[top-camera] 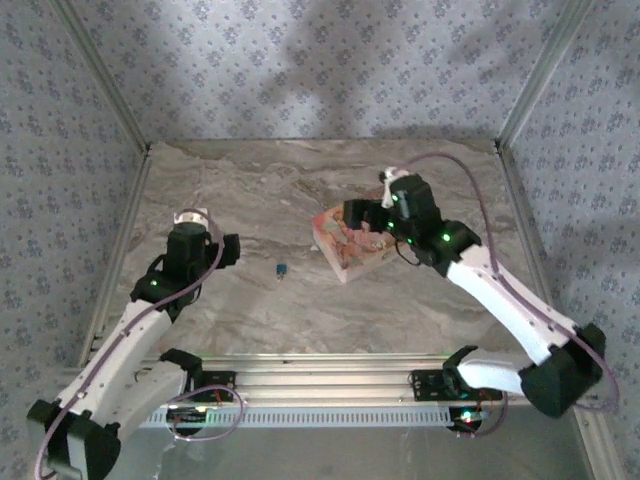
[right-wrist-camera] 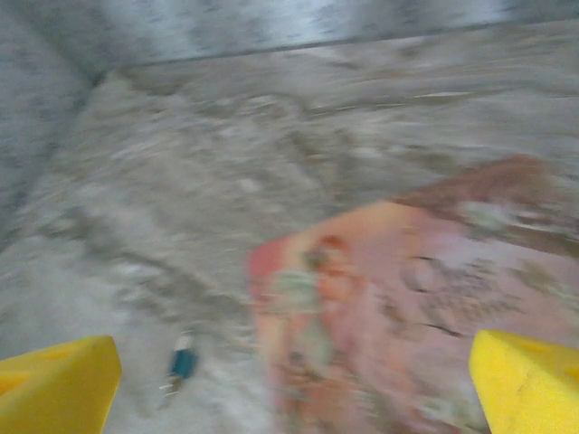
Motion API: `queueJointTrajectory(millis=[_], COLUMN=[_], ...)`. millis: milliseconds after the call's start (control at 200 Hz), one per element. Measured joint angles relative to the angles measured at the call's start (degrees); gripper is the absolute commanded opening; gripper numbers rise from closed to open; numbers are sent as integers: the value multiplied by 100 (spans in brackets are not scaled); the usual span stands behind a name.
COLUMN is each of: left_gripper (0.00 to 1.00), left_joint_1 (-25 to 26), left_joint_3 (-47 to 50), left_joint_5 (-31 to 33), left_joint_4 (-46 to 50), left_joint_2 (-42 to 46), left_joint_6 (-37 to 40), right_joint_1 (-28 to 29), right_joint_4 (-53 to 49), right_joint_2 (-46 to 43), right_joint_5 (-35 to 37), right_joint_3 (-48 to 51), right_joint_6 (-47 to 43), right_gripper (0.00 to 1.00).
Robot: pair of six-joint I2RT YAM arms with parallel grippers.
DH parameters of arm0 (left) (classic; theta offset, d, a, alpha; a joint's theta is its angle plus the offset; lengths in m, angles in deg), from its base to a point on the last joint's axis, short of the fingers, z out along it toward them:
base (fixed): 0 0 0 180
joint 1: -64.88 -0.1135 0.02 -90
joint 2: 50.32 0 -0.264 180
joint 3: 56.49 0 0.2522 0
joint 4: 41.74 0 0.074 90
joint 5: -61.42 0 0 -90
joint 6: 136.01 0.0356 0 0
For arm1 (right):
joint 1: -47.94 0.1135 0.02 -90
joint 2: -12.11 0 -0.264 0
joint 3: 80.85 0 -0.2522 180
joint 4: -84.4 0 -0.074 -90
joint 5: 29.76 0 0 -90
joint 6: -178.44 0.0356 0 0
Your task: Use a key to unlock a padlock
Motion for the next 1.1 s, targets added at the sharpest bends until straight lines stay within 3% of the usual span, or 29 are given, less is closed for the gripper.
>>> queueJointTrajectory(millis=[250, 450, 690, 939, 1104], left_gripper=[98, 98, 98, 98, 98], left_joint_1=[-859, -1744, -2149, -2149, -2149], left_joint_3=[894, 1366, 1762, 1714, 1187], left_joint_5=[-57, -396, -835, -1342, -1510], left_joint_4=[-1919, -3176, -5023, -5698, -5482], left_joint_2=[-621, -1169, -2124, -2494, -2800], left_joint_6=[1025, 1132, 1012, 1047, 1047], right_joint_1=[-874, -1294, -2061, -2710, -2962], right_joint_4=[568, 1648, 3244, 5086, 5720], right_joint_2=[-1217, -1880, -1676, -341, 363], right_joint_5=[1589, 2092, 2037, 1462, 901], right_joint_3=[2264, 3648, 4321, 4426, 4273], right_joint_6=[-291, -855, -1353, -1773, -2079], right_gripper=[100, 100, 100, 100, 100])
